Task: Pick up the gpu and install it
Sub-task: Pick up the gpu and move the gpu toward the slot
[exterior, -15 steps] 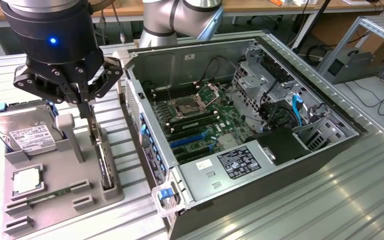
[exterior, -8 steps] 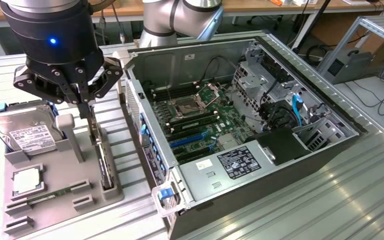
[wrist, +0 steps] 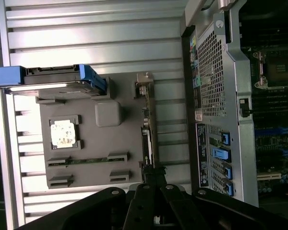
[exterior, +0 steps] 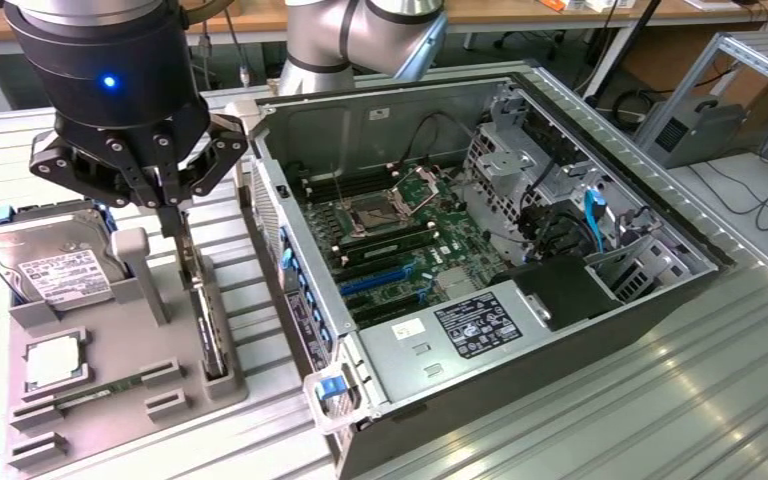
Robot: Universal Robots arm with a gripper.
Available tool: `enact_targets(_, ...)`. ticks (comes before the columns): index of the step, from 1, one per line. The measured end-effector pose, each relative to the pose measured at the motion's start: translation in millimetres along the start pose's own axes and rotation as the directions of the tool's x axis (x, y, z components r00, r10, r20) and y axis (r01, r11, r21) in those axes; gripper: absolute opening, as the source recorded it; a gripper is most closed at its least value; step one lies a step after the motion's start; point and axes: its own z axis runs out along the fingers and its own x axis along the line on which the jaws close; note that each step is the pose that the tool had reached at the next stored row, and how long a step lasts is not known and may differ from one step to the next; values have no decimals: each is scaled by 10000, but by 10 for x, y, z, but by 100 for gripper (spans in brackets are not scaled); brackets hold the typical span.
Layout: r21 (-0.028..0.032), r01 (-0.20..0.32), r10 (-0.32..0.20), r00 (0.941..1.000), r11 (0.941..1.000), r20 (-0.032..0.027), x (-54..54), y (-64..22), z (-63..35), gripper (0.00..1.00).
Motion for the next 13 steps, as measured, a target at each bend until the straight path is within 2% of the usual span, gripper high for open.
enact_targets(10,0,-1,1,10000,10000,0,0,0,0,11)
enact_targets(13,0,0,0,10000,10000,0,0,0,0,29)
